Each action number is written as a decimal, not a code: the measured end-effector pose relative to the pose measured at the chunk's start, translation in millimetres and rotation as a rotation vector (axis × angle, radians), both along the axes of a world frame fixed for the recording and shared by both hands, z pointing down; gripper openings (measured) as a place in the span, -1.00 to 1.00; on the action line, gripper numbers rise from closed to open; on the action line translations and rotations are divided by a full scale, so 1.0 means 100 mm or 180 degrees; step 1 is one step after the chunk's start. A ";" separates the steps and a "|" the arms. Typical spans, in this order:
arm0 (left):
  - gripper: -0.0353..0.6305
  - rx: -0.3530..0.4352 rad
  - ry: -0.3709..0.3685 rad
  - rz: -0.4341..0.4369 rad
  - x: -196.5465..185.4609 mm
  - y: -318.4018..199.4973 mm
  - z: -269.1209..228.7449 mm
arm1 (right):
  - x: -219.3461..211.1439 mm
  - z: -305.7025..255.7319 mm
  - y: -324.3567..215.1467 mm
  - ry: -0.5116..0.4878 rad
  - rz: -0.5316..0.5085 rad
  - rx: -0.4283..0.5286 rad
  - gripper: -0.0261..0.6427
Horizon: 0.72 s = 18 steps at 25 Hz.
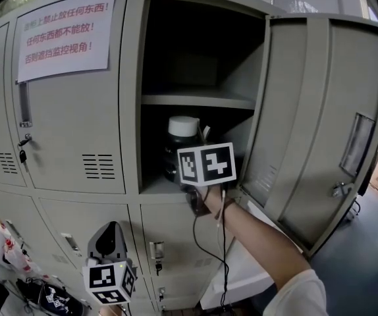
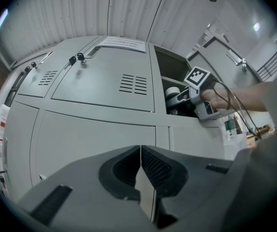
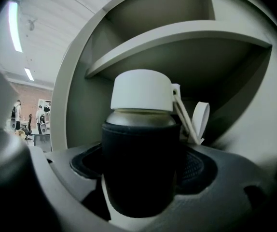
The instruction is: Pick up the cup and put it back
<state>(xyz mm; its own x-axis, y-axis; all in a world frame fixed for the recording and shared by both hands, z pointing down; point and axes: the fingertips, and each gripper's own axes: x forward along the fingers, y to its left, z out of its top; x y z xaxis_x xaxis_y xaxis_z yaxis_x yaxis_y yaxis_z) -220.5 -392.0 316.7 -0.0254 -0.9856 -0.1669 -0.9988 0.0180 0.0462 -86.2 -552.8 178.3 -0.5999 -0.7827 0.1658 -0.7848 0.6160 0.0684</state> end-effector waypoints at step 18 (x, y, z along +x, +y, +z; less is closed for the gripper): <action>-0.87 0.0146 -0.0102 -0.0069 0.26 0.09 -0.63 | 0.12 -0.07 0.73 -0.0203 -0.0426 0.0122 0.28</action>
<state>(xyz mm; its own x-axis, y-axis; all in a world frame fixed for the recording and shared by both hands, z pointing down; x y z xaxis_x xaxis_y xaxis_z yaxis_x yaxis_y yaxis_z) -194.4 -383.4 254.1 -0.0407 -0.9762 -0.2129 -0.9991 0.0383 0.0155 -74.2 -479.4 171.2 -0.7077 -0.7000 0.0955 -0.6993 0.7133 0.0465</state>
